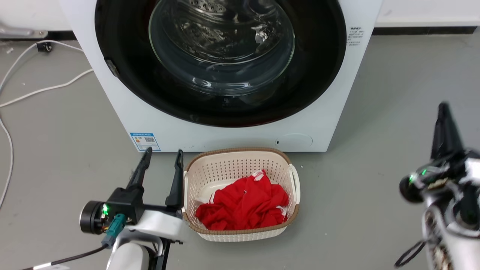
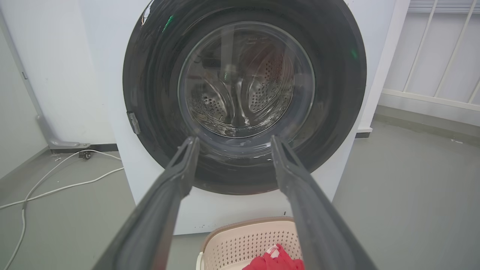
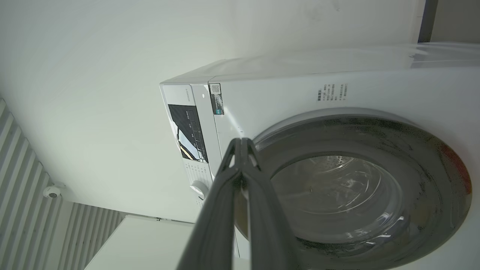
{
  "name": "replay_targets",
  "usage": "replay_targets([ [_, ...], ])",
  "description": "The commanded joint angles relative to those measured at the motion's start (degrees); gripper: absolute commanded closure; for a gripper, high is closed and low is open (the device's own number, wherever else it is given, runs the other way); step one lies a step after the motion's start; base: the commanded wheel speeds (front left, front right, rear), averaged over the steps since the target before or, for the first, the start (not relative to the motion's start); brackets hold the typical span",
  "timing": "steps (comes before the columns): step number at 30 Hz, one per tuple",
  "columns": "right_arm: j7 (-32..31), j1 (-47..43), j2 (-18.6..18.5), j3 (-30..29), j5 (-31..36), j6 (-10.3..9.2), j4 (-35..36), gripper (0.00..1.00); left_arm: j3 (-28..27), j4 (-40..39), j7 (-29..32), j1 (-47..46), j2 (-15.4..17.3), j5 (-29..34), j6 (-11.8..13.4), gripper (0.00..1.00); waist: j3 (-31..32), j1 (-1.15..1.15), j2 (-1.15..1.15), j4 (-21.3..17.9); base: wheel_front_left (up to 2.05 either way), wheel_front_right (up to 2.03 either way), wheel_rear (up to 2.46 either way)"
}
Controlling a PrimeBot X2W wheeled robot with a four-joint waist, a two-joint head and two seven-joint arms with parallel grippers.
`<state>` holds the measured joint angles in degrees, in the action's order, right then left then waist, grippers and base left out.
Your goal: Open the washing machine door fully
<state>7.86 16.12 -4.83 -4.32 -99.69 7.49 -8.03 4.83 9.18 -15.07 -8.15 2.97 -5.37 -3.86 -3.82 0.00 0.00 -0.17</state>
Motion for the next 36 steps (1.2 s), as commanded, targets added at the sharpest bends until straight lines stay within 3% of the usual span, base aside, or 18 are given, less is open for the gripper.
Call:
replay_targets([
  [1,-1.0,3.0,-1.2,-0.5,-2.2,0.00,-1.9,1.00,-0.1,-0.4,-0.1,-1.1,-0.1,-0.3,-0.1,0.00,-0.9,0.00,0.00,0.3,0.00,0.00,0.00],
  [9,-3.1,18.6,-9.1,1.6,-5.2,0.00,-13.5,1.00,0.1,-1.6,-0.1,-4.4,-0.1,-0.2,-0.6,0.00,-6.1,0.00,0.00,1.5,0.00,0.00,0.00],
  [15,-5.5,32.4,-16.3,6.7,-3.5,0.00,-22.8,1.00,0.4,-2.7,-0.1,-7.7,-0.1,0.1,-1.2,0.00,-11.1,0.00,0.00,2.2,0.00,0.00,0.00],
  [21,-9.6,46.0,-21.1,14.1,0.4,0.00,-31.9,1.00,0.4,-3.3,-0.1,-10.3,-0.1,0.2,-1.6,0.00,-14.4,0.00,0.00,2.5,0.00,0.00,0.00],
  [28,-17.2,57.7,-21.0,22.5,4.9,-0.01,-41.1,1.00,0.3,-3.8,-0.1,-11.3,-0.1,-0.2,-2.0,0.00,-16.5,0.00,0.00,2.8,0.00,0.00,0.00],
  [36,-26.8,69.5,-17.0,30.5,10.1,-0.01,-51.0,1.00,0.6,-4.3,-0.1,-12.9,-0.1,-0.3,-2.3,0.00,-19.9,0.00,0.00,3.8,0.00,0.00,0.00],
])
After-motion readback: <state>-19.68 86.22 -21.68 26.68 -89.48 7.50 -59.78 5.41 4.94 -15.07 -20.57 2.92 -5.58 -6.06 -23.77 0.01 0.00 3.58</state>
